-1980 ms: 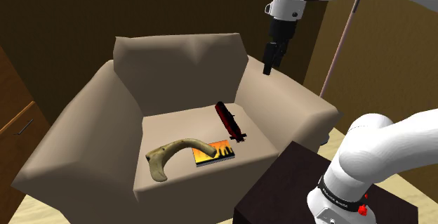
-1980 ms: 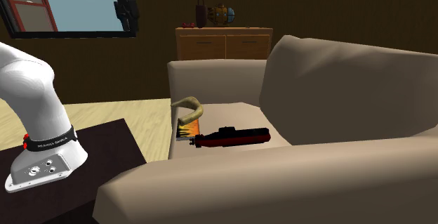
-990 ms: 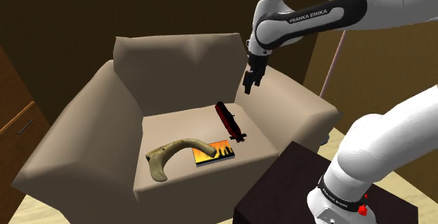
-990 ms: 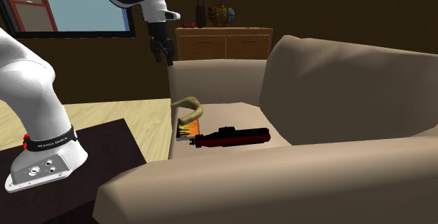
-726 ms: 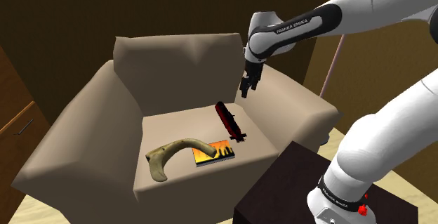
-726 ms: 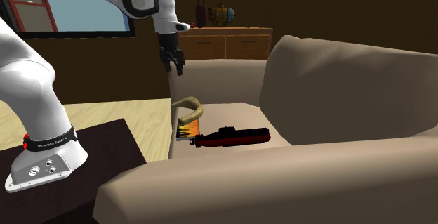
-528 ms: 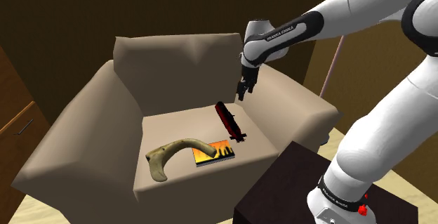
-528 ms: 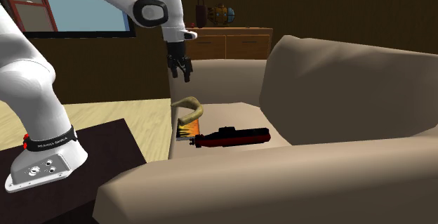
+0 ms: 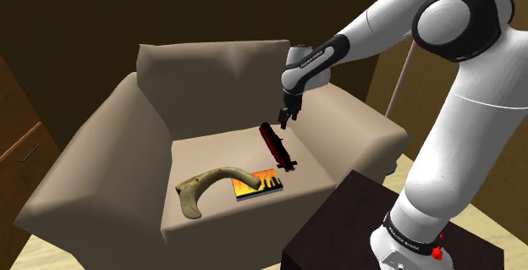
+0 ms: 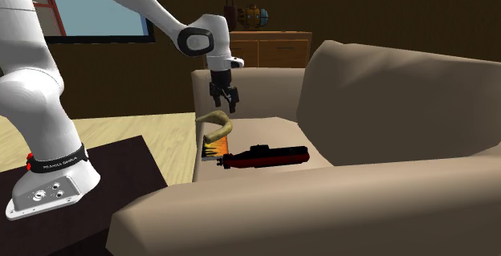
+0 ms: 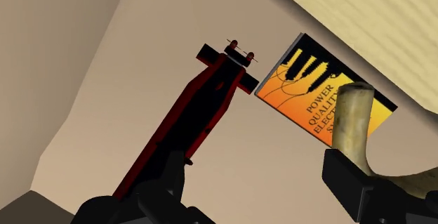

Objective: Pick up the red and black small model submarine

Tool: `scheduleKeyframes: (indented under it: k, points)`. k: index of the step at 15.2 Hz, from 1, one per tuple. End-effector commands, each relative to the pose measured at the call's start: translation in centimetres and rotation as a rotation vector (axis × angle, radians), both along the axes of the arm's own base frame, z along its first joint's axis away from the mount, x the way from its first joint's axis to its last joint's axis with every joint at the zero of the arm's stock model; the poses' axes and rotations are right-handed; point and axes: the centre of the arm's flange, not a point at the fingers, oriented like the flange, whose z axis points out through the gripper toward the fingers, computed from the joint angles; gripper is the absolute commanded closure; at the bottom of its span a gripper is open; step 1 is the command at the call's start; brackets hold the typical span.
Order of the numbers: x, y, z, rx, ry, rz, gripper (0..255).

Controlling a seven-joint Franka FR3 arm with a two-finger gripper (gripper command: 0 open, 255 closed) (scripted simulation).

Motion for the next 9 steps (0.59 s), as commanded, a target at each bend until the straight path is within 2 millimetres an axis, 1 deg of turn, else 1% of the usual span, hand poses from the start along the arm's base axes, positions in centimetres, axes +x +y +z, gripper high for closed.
scheduleKeyframes:
  k: [1,9]
  points:
    - [1.9,-1.0,-2.1,-0.002,-0.001,-0.002,0]
    - [7.8,-4.6,-10.0,-0.008,-0.001,-0.009,0]
